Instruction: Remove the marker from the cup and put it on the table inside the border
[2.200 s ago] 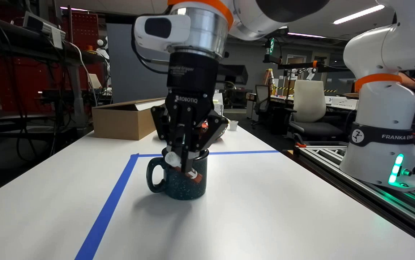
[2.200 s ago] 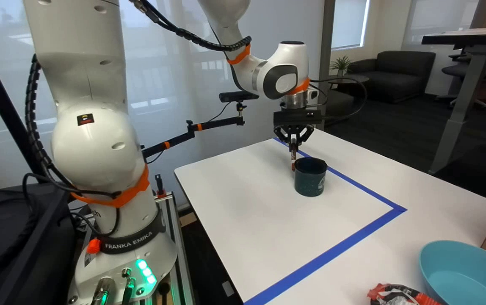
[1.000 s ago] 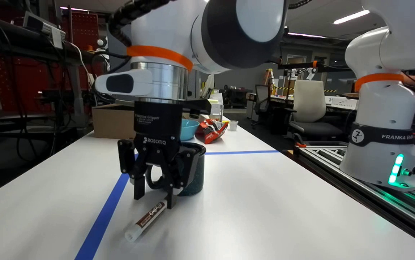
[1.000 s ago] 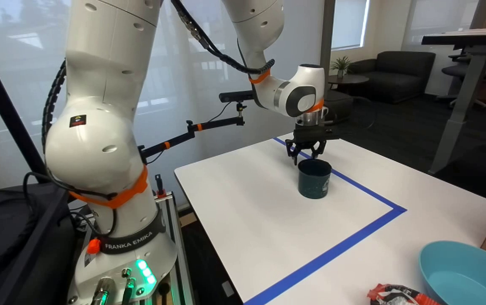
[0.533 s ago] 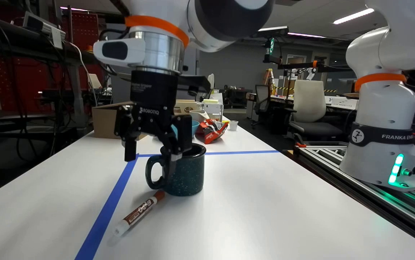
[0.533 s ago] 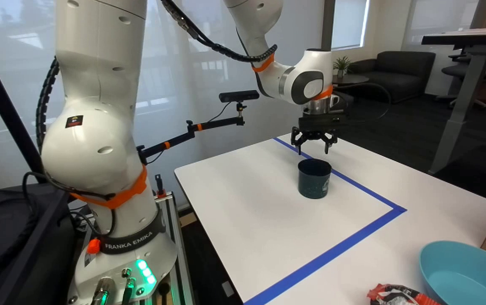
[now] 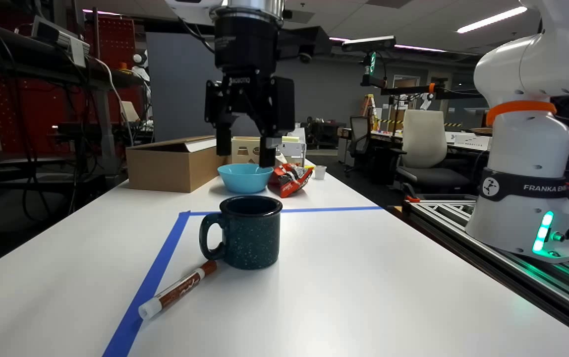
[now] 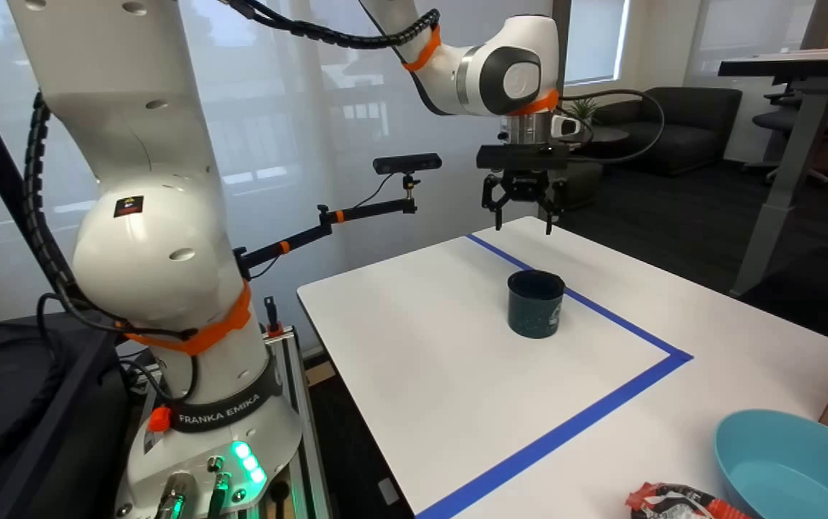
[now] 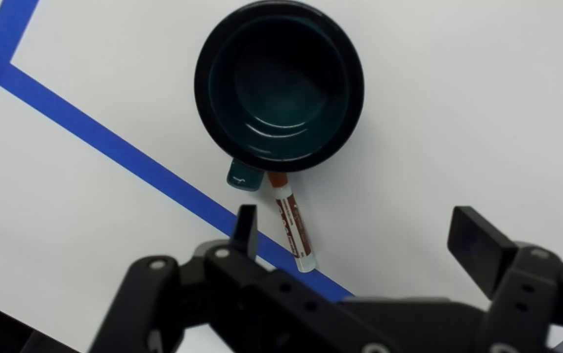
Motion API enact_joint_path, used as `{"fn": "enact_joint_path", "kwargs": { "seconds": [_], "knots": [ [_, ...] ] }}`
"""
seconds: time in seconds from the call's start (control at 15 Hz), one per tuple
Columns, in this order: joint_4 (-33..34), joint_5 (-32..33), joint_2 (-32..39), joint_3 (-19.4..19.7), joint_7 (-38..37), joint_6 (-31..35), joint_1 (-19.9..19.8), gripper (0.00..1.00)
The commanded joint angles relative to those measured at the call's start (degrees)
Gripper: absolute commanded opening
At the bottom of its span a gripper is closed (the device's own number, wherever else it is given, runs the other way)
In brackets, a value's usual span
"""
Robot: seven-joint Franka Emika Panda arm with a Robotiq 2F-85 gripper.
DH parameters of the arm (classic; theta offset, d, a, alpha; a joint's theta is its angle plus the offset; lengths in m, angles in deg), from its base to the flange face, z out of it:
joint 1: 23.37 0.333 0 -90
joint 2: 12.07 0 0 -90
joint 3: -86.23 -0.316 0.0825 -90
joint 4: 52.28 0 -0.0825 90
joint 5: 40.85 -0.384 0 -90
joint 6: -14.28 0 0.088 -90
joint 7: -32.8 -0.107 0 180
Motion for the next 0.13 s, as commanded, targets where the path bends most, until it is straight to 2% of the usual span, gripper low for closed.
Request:
{"fn": "enact_joint_path", "kwargs": {
  "seconds": [0.0,0.07],
  "knots": [
    [-0.7,0.0,-1.0,1.1,-0.5,-0.3,1.1,1.0],
    [-1.1,0.0,-1.5,1.2,-0.8,-0.3,1.2,1.0]
  ]
}}
